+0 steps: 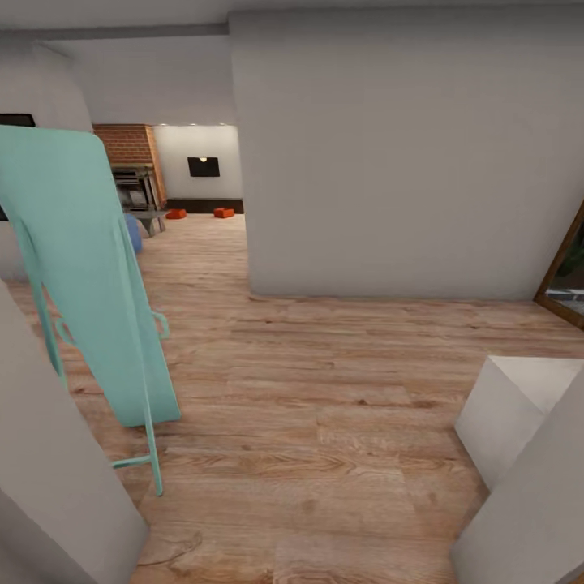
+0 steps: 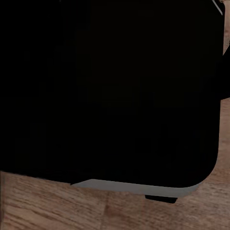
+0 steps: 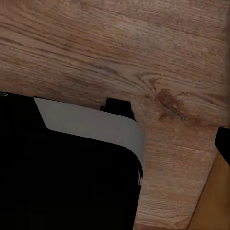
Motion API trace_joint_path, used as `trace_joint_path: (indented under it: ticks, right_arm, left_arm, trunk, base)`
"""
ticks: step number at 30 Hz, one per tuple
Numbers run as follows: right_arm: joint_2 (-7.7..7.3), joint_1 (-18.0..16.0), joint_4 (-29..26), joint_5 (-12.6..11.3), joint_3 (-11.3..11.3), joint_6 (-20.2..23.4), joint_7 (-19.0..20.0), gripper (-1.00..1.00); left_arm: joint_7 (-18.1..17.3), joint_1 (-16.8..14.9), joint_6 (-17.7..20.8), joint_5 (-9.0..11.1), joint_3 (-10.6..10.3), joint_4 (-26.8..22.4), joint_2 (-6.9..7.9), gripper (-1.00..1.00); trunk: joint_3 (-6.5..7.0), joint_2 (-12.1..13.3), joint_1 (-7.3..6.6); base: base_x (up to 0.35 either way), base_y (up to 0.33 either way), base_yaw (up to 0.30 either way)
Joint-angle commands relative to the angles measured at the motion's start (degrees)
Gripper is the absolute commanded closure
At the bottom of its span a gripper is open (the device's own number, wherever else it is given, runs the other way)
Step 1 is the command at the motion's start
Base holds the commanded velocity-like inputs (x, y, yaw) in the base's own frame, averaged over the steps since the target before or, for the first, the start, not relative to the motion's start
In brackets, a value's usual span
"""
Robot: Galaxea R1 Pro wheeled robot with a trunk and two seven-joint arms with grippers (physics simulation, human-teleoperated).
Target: Move the two storage containers from the living room to the garage. In the garage, place one container on the floor and stack the other container on top of it (either order is fine).
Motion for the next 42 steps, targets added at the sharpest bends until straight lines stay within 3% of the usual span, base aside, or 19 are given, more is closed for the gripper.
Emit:
trace_joint_path:
  ticks: [1, 42]
  right_arm:
    - [0.05, -0.1, 0.2, -0.5, 0.5, -0.3, -0.1, -1.00]
    - [0.22, -0.1, 0.2, -0.5, 0.5, 0.2, -0.1, -1.00]
  left_arm:
    - [-0.1, 0.0, -0.1, 0.4, 0.1, 0.0, -0.01, -1.00]
    - [-0.1, 0.0, -0.1, 0.4, 0.1, 0.0, 0.00, -1.00]
  trunk:
    - [-0.05, 0.0, 0.03]
    - [-0.05, 0.0, 0.03]
  base:
    - [0.328, 0.000, 0.000]
    - [0.322, 0.000, 0.000]
